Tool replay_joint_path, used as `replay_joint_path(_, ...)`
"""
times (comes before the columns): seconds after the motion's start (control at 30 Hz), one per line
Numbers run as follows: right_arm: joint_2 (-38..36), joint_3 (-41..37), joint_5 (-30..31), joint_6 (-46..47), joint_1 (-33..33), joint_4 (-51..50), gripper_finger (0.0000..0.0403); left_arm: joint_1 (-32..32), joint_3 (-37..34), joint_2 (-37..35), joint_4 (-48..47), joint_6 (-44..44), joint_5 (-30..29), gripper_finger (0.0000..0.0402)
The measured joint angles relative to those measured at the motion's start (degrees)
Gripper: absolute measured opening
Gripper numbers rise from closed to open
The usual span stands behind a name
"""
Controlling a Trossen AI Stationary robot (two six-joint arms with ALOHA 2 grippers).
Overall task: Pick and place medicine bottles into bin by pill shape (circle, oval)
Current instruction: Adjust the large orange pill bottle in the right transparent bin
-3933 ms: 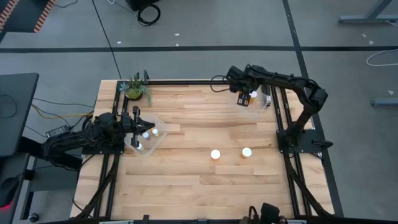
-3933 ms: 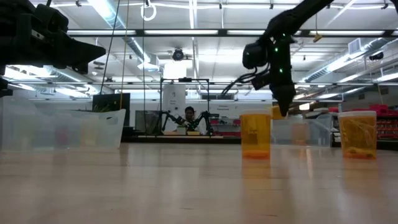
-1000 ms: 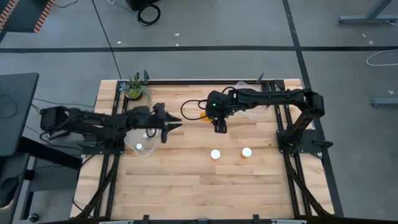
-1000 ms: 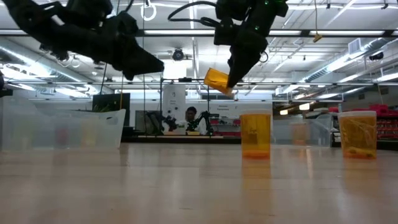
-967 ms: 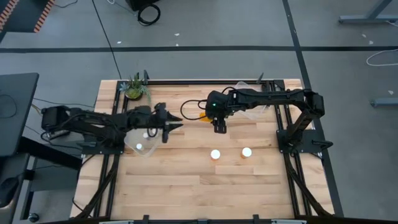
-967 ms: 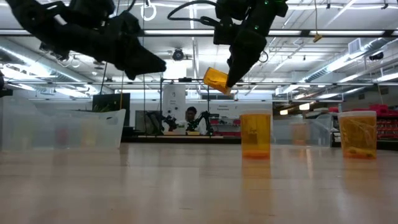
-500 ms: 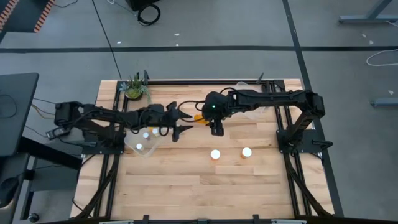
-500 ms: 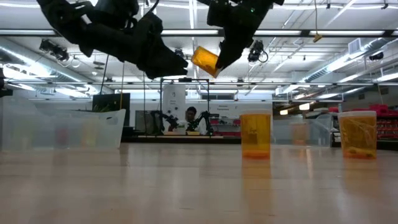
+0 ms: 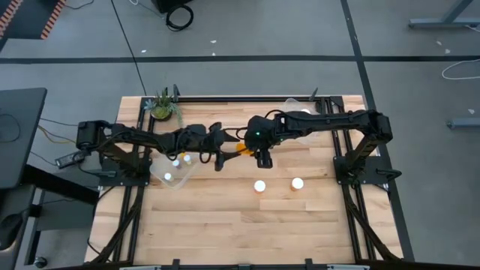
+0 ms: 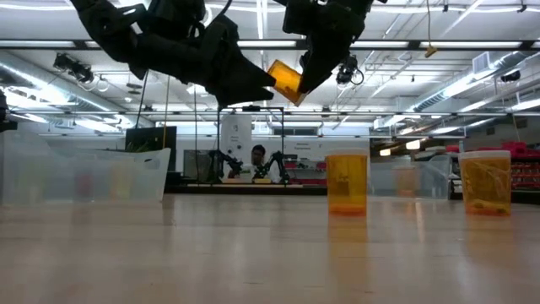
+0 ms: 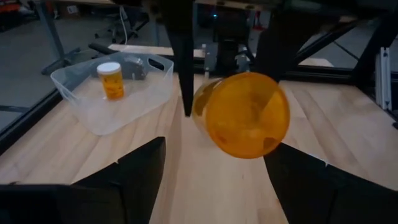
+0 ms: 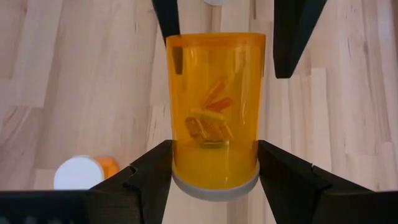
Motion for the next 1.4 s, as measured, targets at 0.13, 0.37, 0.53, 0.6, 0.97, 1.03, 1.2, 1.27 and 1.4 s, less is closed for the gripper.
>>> replay_joint_path(0.13,0.0,0.0,1.2,0.0,0.0,0.0,0.0227,-0.3,0.0,0.0,0.7,-0.1,0.0,0.0282)
replay_joint_path(0.37,0.0,0.0,2.4,0.0,0.0,0.4,0.0227,-2.0,0.0,0.5,2.4,0.4,0.0,0.0282)
replay_joint_path(0.53,0.0,-0.1,2.4,0.0,0.0,0.4,0.0227,-1.9,0.0,1.2,6.2,0.4,-0.1,0.0282)
replay_joint_path(0.6,0.0,-0.1,2.4,0.0,0.0,0.3,0.0227,-1.8,0.0,1.4,5.6,0.3,-0.1,0.0282)
replay_joint_path(0.97,0.0,-0.1,2.4,-0.4,0.0,0.9,0.0227,-1.8,0.0,1.4,5.8,0.3,-2.3,0.025)
replay_joint_path(1.03,0.0,-0.1,2.4,-0.4,0.0,0.9,0.0227,-1.8,0.0,1.4,5.8,0.3,-2.3,0.0235)
replay_joint_path(1.2,0.0,-0.1,2.4,-0.5,0.0,0.9,0.0227,-1.8,0.0,1.4,5.6,0.5,-2.3,0.0194)
replay_joint_path(1.27,0.0,-0.1,2.4,-0.7,0.0,0.9,0.0227,-1.8,0.0,1.4,5.6,0.5,-2.3,0.0183)
replay_joint_path(1.4,0.0,-0.1,2.4,-1.0,0.0,0.9,0.0227,-1.8,0.0,1.4,5.5,0.5,-2.3,0.0181)
